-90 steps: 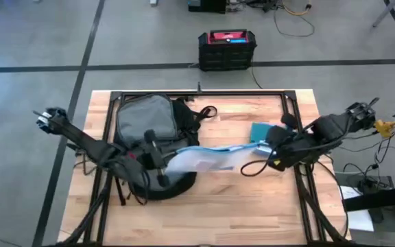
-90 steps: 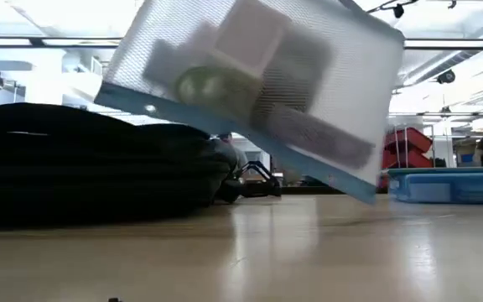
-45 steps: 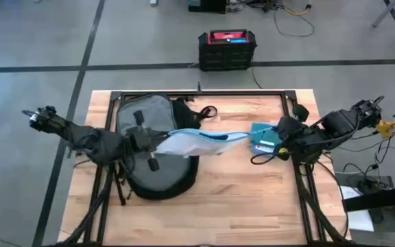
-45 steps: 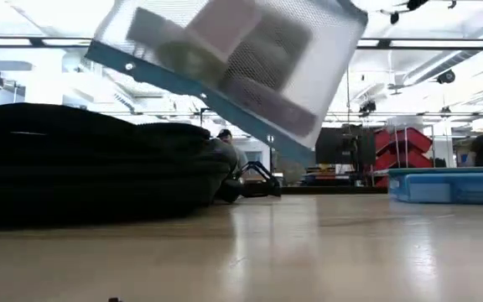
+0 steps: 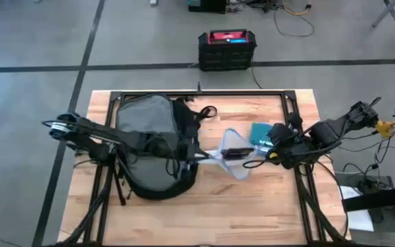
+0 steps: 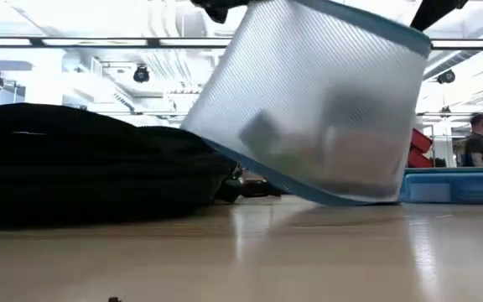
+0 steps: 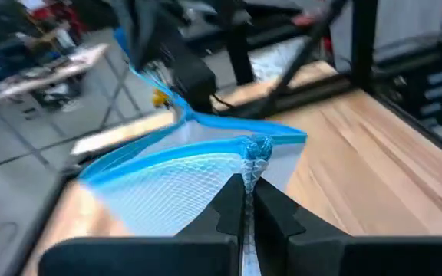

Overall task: Unpack backpack
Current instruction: Open the white mesh zipper pouch, then remove the black calculator from the white mesh zipper pouch

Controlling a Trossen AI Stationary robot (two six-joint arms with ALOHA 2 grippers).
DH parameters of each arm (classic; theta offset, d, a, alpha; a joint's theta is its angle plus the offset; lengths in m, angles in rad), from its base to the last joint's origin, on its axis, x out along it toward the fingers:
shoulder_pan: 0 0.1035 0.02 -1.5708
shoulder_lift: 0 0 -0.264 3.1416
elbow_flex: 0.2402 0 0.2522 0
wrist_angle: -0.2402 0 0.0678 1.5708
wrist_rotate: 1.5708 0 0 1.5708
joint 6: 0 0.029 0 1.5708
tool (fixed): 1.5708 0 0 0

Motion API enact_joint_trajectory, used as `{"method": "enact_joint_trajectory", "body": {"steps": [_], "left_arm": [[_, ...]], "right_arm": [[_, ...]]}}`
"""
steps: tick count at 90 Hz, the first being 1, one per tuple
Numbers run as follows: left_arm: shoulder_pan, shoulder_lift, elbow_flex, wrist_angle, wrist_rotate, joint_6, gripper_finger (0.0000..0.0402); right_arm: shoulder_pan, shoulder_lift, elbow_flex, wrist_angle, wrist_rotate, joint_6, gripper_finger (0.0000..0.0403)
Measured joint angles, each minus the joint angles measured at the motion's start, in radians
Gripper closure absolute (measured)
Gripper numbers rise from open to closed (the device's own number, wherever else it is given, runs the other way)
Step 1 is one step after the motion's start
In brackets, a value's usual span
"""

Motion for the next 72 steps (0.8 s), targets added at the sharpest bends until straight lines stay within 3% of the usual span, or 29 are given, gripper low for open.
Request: {"method": "enact_joint_trajectory", "body": {"steps": [16, 27, 38, 54, 72], "left_arm": [[-0.031, 0.087, 0.001, 0.021, -0.001, -0.068, 0.0402], [-0.057, 0.143, 0.001, 0.051, -0.001, -0.100, 0.0402], [-0.077, 0.193, 0.001, 0.048, -0.005, -0.136, 0.0402], [-0.080, 0.223, 0.000, 0.097, -0.016, -0.161, 0.0402], [-0.080, 0.223, 0.000, 0.166, -0.020, -0.149, 0.0402]], "right_arm": [[0.000, 0.000, -0.064, 0.044, -0.017, 0.012, 0.0390], [0.000, 0.001, -0.136, 0.137, -0.034, 0.000, 0.0348], [0.000, 0.003, -0.185, 0.266, -0.117, -0.088, 0.0294], [0.026, 0.014, -0.148, 0.406, -0.183, -0.268, 0.0233], [0.052, 0.057, -0.067, 0.455, -0.172, -0.435, 0.0211]]}}
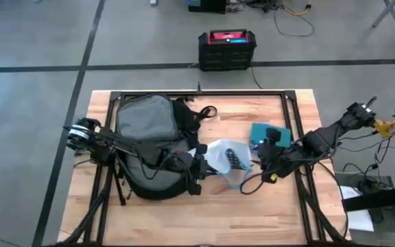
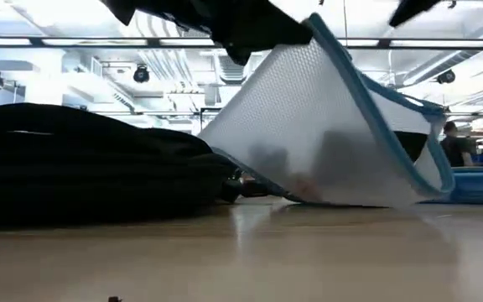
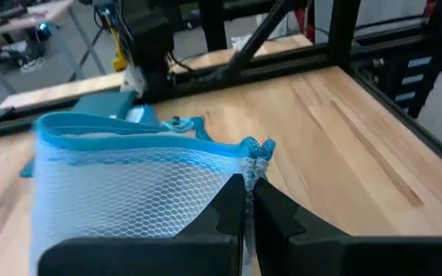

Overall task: Unpack backpack
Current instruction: Remove the black calculator from the white mesh zipper pouch

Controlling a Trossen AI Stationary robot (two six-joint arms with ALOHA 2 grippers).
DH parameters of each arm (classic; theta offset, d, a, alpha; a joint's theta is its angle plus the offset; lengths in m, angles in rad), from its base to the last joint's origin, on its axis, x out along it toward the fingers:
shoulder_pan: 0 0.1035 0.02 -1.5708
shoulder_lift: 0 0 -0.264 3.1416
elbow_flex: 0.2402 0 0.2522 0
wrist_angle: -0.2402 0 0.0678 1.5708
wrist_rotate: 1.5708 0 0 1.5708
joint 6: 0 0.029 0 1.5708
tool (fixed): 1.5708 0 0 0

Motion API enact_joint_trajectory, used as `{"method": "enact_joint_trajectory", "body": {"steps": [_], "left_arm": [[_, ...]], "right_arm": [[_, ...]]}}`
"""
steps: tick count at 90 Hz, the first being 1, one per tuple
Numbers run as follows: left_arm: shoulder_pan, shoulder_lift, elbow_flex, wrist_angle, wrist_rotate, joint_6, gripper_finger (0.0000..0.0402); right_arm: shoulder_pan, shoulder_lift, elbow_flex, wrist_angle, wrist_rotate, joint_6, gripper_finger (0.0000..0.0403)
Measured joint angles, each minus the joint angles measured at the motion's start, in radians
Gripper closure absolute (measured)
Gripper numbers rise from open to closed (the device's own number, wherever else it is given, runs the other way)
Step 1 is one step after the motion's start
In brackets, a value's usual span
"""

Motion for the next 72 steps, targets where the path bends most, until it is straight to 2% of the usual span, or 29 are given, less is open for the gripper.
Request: {"method": "enact_joint_trajectory", "body": {"steps": [15, 23, 42, 59, 72], "left_arm": [[0.000, 0.000, 0.000, 0.002, -0.037, 0.002, 0.0402], [0.000, 0.000, 0.000, 0.002, -0.038, 0.003, 0.0402], [0.000, 0.000, 0.000, 0.002, -0.038, 0.001, 0.0402], [0.000, -0.013, 0.000, -0.017, -0.038, 0.000, 0.0402], [-0.006, -0.029, 0.000, -0.037, -0.037, -0.001, 0.0402]], "right_arm": [[0.018, 0.086, -0.022, 0.173, -0.005, -0.140, 0.0213], [0.027, 0.165, -0.039, 0.222, -0.008, -0.155, 0.0212], [0.035, 0.343, -0.041, 0.257, -0.004, -0.142, 0.0202], [0.035, 0.447, -0.045, 0.230, 0.001, -0.109, 0.0192], [0.035, 0.481, -0.057, 0.163, 0.118, -0.063, 0.0187]]}}
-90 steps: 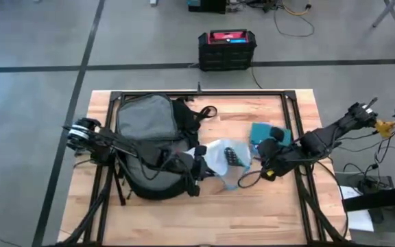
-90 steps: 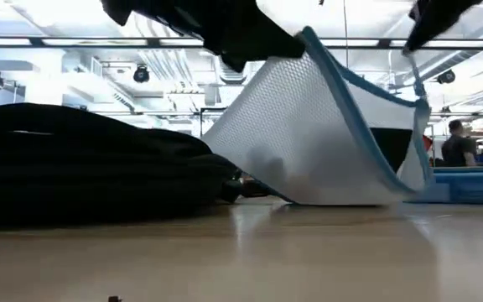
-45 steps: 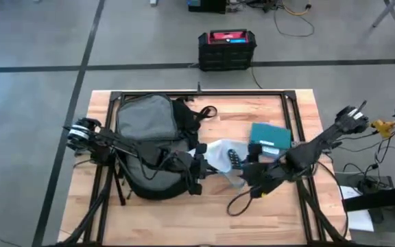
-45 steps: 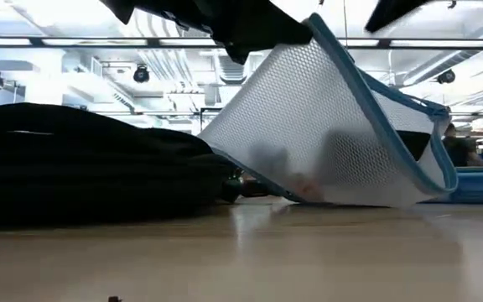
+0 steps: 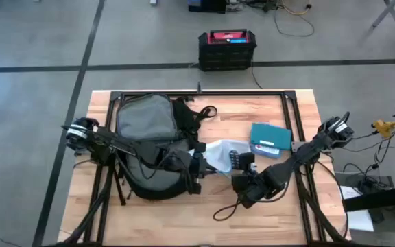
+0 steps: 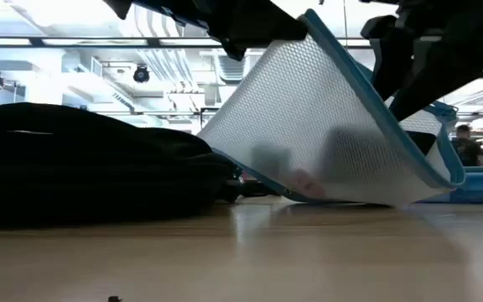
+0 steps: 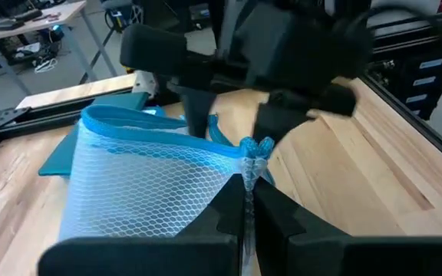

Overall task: Unpack backpack
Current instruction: Remove the black calculator from the white mesh zipper pouch

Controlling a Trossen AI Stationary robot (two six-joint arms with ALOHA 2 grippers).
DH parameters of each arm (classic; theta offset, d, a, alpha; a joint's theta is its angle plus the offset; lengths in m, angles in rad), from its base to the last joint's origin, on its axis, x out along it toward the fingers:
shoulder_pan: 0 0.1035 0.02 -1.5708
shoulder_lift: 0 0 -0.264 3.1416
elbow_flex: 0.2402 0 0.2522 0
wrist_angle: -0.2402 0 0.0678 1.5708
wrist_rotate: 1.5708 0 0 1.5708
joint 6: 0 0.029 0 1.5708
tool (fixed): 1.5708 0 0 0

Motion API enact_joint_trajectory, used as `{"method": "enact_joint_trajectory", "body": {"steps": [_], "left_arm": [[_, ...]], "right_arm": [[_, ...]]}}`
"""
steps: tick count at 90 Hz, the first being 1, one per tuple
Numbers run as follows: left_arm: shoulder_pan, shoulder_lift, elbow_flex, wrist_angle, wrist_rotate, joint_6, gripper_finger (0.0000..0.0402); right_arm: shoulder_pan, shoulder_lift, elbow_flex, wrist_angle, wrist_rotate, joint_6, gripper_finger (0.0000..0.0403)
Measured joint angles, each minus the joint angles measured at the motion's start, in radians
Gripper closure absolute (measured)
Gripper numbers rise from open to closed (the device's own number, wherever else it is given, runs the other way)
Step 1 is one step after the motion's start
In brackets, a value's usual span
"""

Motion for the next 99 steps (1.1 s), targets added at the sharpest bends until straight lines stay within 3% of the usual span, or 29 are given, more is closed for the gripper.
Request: {"method": "enact_joint_trajectory", "body": {"steps": [8, 43, 59, 72, 86, 99], "left_arm": [[-0.010, -0.008, 0.000, -0.014, 0.000, 0.000, 0.0402], [-0.029, -0.013, 0.000, -0.007, -0.001, 0.000, 0.0402], [-0.029, -0.013, 0.000, -0.008, -0.001, 0.000, 0.0402], [-0.031, -0.013, 0.000, -0.010, -0.001, 0.000, 0.0402], [-0.031, -0.013, 0.000, -0.015, 0.000, 0.000, 0.0402], [-0.032, -0.014, 0.000, -0.017, -0.002, 0.000, 0.0402]], "right_arm": [[-0.001, 0.001, -0.018, -0.030, 0.055, 0.024, 0.0185], [-0.071, 0.041, -0.110, 0.040, 0.058, 0.036, 0.0192], [-0.123, 0.099, -0.110, 0.056, 0.114, 0.062, 0.0208], [-0.139, 0.111, -0.110, 0.054, 0.125, 0.076, 0.0261], [-0.138, 0.078, -0.111, 0.051, 0.131, 0.067, 0.0375], [-0.125, 0.045, -0.111, 0.044, 0.126, 0.059, 0.0373]]}}
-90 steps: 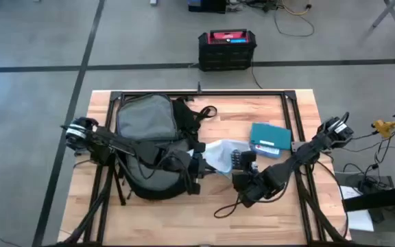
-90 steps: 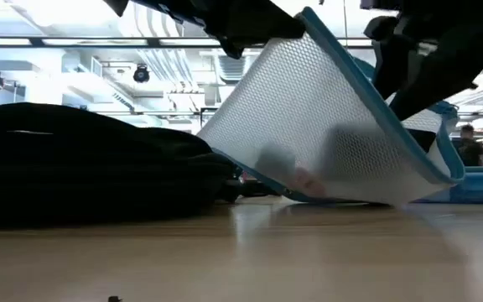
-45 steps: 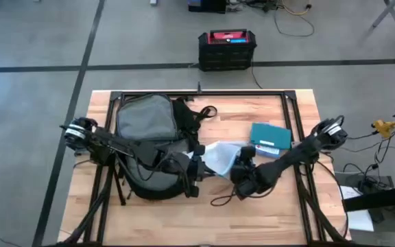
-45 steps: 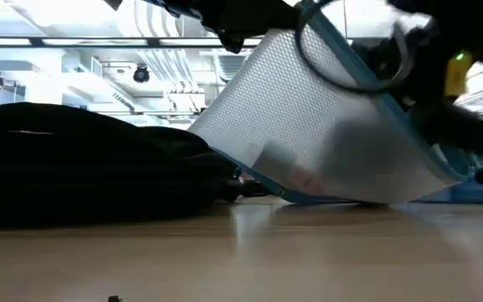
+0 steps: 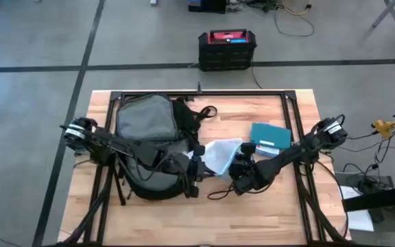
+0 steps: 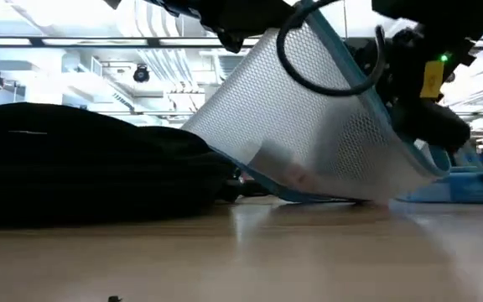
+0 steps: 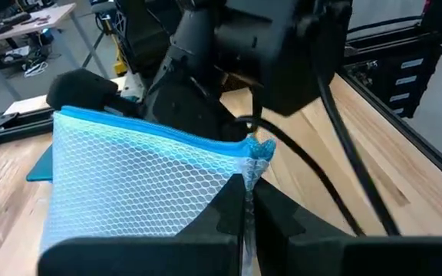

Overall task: Unpack backpack
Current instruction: Remove the black calculator from the white mesh zipper pouch

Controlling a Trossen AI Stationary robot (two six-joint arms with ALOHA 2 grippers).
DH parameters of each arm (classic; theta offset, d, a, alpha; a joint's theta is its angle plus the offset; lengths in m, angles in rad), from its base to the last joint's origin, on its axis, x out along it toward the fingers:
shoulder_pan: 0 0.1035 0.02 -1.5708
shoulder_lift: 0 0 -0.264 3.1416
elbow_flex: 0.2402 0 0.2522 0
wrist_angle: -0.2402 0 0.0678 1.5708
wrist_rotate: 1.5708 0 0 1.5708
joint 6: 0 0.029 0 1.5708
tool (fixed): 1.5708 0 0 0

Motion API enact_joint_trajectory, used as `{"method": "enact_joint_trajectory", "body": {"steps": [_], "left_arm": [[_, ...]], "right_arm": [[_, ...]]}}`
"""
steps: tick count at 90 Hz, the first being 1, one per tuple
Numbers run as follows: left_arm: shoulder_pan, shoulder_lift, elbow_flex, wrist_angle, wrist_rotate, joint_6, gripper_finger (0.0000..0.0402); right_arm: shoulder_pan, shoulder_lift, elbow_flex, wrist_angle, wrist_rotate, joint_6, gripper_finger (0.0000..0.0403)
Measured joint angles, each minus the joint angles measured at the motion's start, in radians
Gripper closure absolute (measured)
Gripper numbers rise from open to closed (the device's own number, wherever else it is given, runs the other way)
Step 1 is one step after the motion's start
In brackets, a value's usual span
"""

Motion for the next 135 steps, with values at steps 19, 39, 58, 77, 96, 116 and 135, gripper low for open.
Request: {"method": "enact_joint_trajectory", "body": {"steps": [19, 39, 58, 77, 96, 116, 135], "left_arm": [[0.007, 0.000, 0.000, -0.030, -0.038, -0.005, 0.0402], [0.016, 0.005, 0.000, -0.043, -0.056, -0.008, 0.0402], [0.019, 0.005, 0.000, -0.086, -0.059, -0.017, 0.0402], [0.019, 0.001, -0.002, -0.160, -0.059, -0.023, 0.0402], [0.027, -0.003, 0.000, -0.171, -0.065, 0.005, 0.0402], [0.055, -0.004, 0.001, -0.171, -0.065, 0.016, 0.0402], [0.064, -0.005, 0.001, -0.176, -0.064, 0.040, 0.0402]], "right_arm": [[0.066, -0.083, 0.006, -0.009, -0.021, -0.034, 0.0383], [0.175, -0.178, 0.063, -0.013, -0.089, -0.135, 0.0383], [0.251, -0.228, 0.092, -0.085, -0.354, -0.065, 0.0383], [0.346, -0.202, 0.064, -0.311, -0.442, 0.273, 0.0383], [0.429, -0.173, -0.002, -0.380, -0.440, 0.518, 0.0375], [0.450, -0.119, -0.056, -0.393, -0.490, 0.638, 0.0344], [0.452, -0.084, -0.043, -0.372, -0.517, 0.682, 0.0303]]}}
